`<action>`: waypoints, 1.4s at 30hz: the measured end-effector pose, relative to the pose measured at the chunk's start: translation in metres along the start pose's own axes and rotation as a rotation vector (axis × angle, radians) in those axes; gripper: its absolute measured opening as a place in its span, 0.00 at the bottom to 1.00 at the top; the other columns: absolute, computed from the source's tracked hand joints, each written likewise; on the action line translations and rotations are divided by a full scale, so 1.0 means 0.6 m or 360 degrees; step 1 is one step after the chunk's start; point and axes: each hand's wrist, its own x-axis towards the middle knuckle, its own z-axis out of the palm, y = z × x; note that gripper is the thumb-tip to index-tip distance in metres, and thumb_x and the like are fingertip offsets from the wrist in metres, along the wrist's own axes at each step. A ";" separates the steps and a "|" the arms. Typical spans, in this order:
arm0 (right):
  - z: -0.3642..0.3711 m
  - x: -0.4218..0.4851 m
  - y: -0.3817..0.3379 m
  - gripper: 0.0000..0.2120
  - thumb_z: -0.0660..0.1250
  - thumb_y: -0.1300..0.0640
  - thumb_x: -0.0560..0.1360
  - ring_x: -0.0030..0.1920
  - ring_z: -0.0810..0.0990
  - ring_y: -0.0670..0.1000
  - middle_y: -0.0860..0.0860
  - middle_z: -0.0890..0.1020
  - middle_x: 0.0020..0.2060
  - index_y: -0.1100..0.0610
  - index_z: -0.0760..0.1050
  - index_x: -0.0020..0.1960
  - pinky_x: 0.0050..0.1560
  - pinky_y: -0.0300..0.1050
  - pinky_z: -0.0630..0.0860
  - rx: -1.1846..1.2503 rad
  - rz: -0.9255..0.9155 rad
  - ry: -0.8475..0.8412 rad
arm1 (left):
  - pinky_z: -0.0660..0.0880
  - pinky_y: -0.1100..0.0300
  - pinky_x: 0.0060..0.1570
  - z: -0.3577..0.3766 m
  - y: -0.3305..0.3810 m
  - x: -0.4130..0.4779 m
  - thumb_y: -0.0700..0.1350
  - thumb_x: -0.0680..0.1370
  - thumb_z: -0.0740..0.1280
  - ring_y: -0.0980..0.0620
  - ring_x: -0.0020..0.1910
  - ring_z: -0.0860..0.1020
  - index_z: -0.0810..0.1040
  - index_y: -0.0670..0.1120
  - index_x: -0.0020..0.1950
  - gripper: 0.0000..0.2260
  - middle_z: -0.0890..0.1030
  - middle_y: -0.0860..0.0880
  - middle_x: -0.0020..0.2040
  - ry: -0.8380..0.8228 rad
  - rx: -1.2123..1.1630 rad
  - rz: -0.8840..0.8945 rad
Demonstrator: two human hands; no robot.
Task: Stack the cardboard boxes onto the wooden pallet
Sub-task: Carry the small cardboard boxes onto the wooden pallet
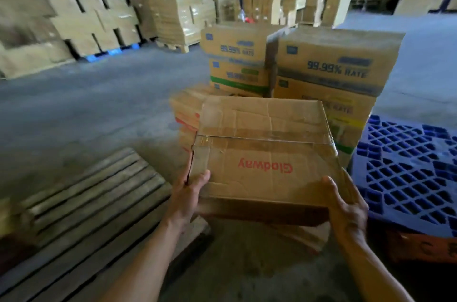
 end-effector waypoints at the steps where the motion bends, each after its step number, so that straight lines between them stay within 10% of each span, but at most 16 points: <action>1: 0.023 -0.013 -0.015 0.32 0.71 0.32 0.64 0.61 0.78 0.60 0.50 0.79 0.55 0.47 0.76 0.62 0.54 0.58 0.80 -0.0007 0.0025 -0.0038 | 0.78 0.54 0.57 -0.030 0.019 -0.012 0.53 0.78 0.68 0.55 0.59 0.79 0.69 0.69 0.70 0.22 0.81 0.57 0.61 0.0054 -0.0002 0.0037; 7: 0.191 -0.135 -0.100 0.27 0.72 0.42 0.70 0.60 0.77 0.52 0.45 0.75 0.64 0.34 0.70 0.68 0.43 0.45 0.82 0.0168 -0.0075 -0.0390 | 0.78 0.60 0.54 -0.232 0.092 -0.099 0.47 0.79 0.69 0.58 0.56 0.80 0.72 0.63 0.70 0.22 0.82 0.58 0.60 0.0328 -0.0153 0.0156; 14: 0.404 -0.308 -0.123 0.28 0.69 0.41 0.74 0.64 0.77 0.56 0.50 0.75 0.69 0.37 0.67 0.73 0.58 0.64 0.79 0.0013 -0.0265 -0.0772 | 0.80 0.63 0.47 -0.499 0.116 -0.211 0.41 0.78 0.68 0.52 0.57 0.82 0.72 0.58 0.71 0.24 0.83 0.52 0.61 0.0602 -0.0337 0.0206; 19: 0.553 -0.478 -0.102 0.21 0.69 0.38 0.74 0.59 0.80 0.54 0.45 0.80 0.62 0.31 0.71 0.67 0.57 0.61 0.80 -0.0052 -0.0310 -0.0981 | 0.80 0.51 0.56 -0.713 0.110 -0.303 0.42 0.79 0.67 0.48 0.60 0.81 0.70 0.57 0.73 0.23 0.82 0.51 0.62 0.0738 -0.0276 0.0145; 36: 0.945 -0.798 0.028 0.08 0.61 0.39 0.79 0.54 0.81 0.52 0.43 0.82 0.52 0.31 0.75 0.56 0.55 0.62 0.79 -0.0536 -0.0299 -0.1284 | 0.82 0.55 0.36 -1.170 -0.028 -0.413 0.44 0.76 0.72 0.48 0.49 0.84 0.76 0.65 0.61 0.19 0.83 0.53 0.55 0.1268 -0.0477 -0.0324; 42: 1.110 -0.838 0.140 0.06 0.61 0.30 0.75 0.47 0.79 0.39 0.26 0.79 0.42 0.18 0.68 0.50 0.45 0.44 0.78 -0.0692 -0.0149 -0.1403 | 0.79 0.37 0.53 -1.302 -0.143 -0.383 0.51 0.75 0.71 0.40 0.59 0.79 0.72 0.67 0.69 0.24 0.79 0.49 0.64 0.1331 -0.0423 -0.0559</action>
